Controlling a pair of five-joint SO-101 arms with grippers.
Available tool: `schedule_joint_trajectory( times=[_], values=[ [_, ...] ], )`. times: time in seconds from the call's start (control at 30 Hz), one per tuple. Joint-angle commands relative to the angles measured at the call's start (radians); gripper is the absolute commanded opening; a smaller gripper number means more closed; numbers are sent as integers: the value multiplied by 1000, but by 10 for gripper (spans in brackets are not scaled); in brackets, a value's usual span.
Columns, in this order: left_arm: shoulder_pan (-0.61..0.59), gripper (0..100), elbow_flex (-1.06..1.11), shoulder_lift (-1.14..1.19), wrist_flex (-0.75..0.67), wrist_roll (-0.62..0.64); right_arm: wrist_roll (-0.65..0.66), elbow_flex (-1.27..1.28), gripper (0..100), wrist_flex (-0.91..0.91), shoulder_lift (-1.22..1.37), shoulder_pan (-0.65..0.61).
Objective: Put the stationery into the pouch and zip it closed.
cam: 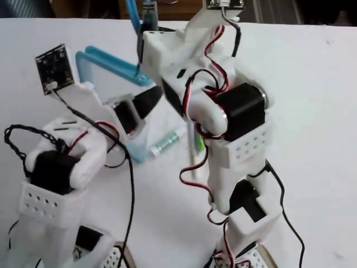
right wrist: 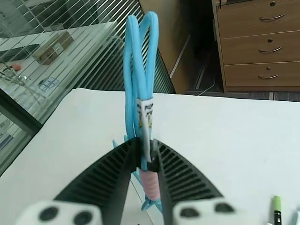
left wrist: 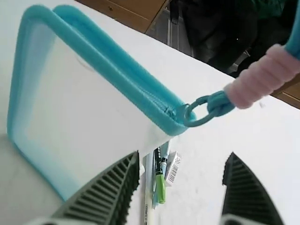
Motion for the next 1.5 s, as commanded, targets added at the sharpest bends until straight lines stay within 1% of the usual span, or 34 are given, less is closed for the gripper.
schedule_joint_trajectory(
  times=[0.0,0.1,0.17,0.27,0.4,0.53,0.7,0.87,1.0,1.1,1.17,1.3,1.4,1.43,1.47],
  values=[
    [-45,292,-3,-7,-17,18,-6,0,16,-12,-50,-18],
    [-127,298,8,-7,-17,38,-6,0,16,-12,-50,-22],
    [-154,319,8,-7,-12,41,-6,0,16,-12,-50,-22],
    [-156,328,2,-5,-11,41,-6,0,16,-12,-50,-22],
    [-127,328,6,16,-32,43,-6,0,16,-12,-50,-22],
    [-130,328,-40,131,-40,66,-6,-3,16,2,-50,-22],
    [-130,328,-149,291,-37,71,-5,-9,16,12,-51,-21],
    [-127,326,-203,335,-37,71,-5,-11,16,15,-51,-21],
    [-127,252,-198,335,-35,64,-5,-11,16,15,-51,-22],
    [-124,184,-184,335,8,63,-6,-11,16,10,-51,-22],
    [-104,156,-170,335,57,60,-6,-11,16,8,-51,-22],
    [-77,151,-135,335,130,-49,-6,-11,16,4,-50,-19],
    [-85,151,-118,335,189,-115,-6,-11,16,-7,-50,-16],
    [-87,154,-115,335,219,-152,-6,-11,16,-7,-50,-16],
    [-91,155,-121,335,264,-226,-6,-11,16,-7,-50,-16]
  ],
)
